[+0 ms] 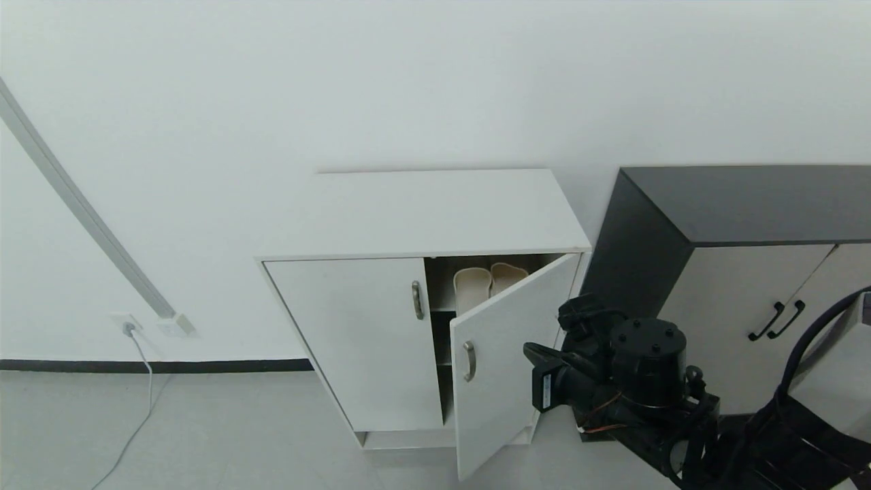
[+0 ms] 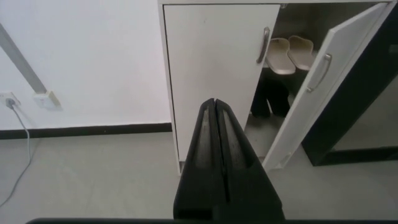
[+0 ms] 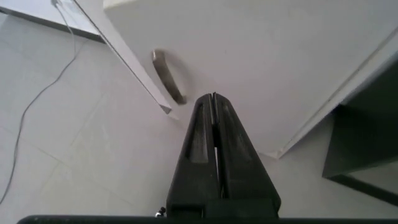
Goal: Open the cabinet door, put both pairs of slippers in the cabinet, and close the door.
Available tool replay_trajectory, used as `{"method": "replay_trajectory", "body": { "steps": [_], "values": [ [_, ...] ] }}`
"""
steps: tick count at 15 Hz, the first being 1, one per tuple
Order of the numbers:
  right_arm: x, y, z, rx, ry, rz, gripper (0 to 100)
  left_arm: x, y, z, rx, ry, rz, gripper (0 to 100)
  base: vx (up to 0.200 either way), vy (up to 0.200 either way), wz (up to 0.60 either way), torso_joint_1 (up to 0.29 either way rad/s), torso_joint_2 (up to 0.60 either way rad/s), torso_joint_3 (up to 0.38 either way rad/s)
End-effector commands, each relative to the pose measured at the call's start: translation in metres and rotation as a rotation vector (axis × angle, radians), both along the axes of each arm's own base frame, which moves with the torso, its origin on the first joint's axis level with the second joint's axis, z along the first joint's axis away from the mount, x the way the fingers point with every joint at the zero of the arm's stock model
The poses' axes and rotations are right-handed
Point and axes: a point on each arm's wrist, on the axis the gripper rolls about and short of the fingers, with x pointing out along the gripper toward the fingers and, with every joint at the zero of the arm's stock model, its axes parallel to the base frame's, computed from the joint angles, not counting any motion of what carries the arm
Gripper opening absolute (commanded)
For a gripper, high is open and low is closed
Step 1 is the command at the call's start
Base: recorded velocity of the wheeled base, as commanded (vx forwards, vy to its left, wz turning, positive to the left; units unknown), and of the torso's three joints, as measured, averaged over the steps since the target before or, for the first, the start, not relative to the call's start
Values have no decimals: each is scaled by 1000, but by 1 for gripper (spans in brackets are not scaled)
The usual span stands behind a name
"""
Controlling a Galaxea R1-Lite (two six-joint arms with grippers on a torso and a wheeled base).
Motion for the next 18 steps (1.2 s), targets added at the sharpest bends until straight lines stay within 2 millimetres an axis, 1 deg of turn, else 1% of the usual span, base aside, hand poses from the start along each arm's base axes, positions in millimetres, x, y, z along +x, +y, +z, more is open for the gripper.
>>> {"method": "replay_trajectory", "body": {
  "steps": [1,4,9,13,16,17,18],
  "values": [
    [-4,-2,2,0,0,3,0,0,0,0,-1,0,0,0,0,0,0,0,0,0],
    [-9,-4,0,-8,9,9,0,0,0,0,-1,1,0,0,0,0,0,0,0,0],
    [-6,-1,-1,-8,9,12,0,0,0,0,-1,1,1,0,0,0,0,0,0,0],
    [4,8,-5,-1,5,18,0,0,0,0,-1,1,1,0,0,0,0,0,0,0],
    [22,12,-5,13,-11,-8,0,0,0,0,-1,1,1,0,0,0,0,0,0,0],
    [33,14,-5,22,-22,-25,0,0,0,0,-1,1,1,0,0,0,0,0,0,0],
    [39,15,-7,25,-25,-32,0,0,0,0,-1,1,1,0,0,0,0,0,0,0]
  ]
}}
